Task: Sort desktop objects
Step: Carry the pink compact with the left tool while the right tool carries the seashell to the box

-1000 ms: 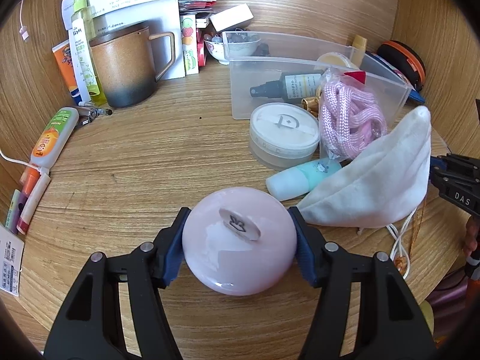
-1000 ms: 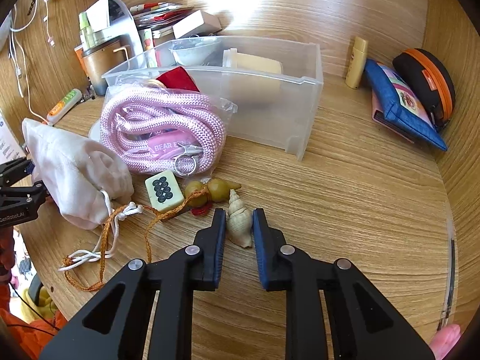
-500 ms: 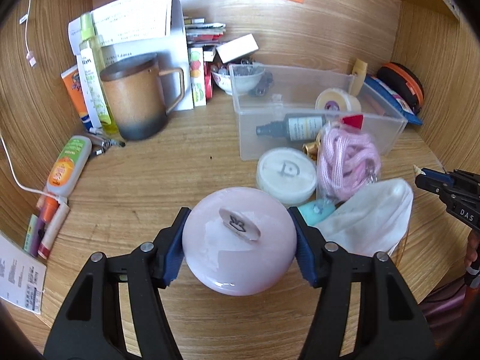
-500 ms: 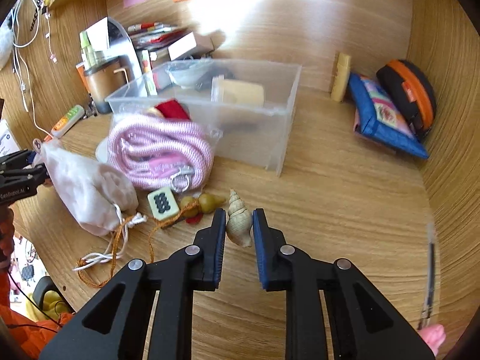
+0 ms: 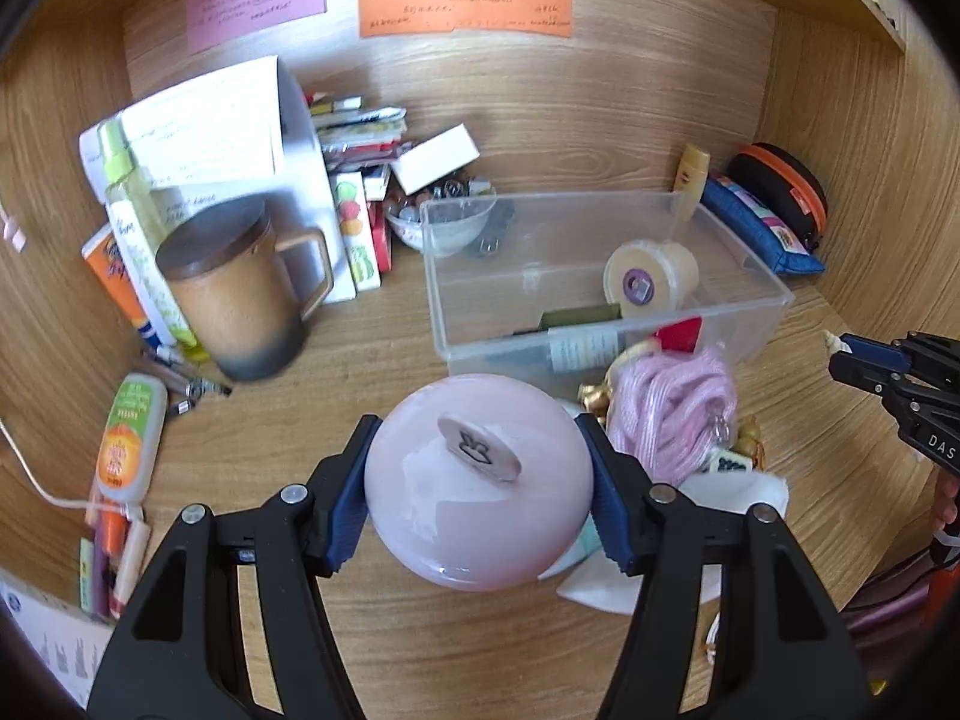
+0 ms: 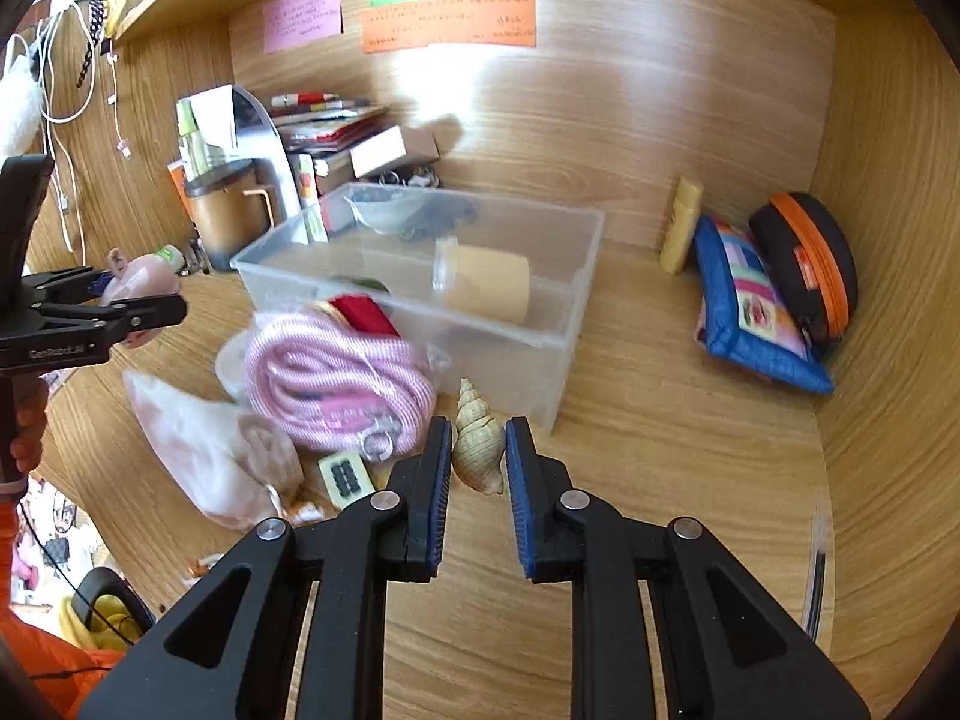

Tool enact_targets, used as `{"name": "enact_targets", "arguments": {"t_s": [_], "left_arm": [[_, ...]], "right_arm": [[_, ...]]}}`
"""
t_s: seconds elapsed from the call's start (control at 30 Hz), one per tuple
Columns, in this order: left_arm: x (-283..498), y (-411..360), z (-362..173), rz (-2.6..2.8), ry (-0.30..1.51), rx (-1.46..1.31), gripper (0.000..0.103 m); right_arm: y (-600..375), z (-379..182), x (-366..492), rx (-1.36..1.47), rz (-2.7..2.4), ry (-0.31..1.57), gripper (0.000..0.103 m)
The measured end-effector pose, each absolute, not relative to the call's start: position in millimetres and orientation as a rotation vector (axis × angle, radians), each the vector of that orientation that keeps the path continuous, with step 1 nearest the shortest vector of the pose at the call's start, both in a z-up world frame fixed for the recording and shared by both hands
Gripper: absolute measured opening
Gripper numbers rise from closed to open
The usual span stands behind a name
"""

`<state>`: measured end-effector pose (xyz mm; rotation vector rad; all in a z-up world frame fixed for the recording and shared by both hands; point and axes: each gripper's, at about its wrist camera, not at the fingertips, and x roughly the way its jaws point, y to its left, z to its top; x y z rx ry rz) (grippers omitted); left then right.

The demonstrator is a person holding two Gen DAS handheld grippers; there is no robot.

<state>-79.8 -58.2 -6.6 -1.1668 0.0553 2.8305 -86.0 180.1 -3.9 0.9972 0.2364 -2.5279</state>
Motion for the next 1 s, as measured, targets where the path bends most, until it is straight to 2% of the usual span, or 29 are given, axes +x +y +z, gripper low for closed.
{"name": "enact_targets", "arguments": {"t_s": [0.23,0.47,1.0], "left_arm": [[-105.8,-56.7,15.3,2.813,0.084,-1.124,0.063],[-136.1,-56.0,25.3,2.776,0.035,-1.123,0.063],[-197.9,-45.6,4.3,2.693,0.050,-1.196,0.063]], "right_arm": [[171.7,14.0,-101.7,0.959,-2.531,0.254,0.017],[166.0,24.4,-126.6,0.953,-2.529,0.272,0.017],[151.3,6.1,-192.3,1.042,-2.473,0.294,0.016]]}}
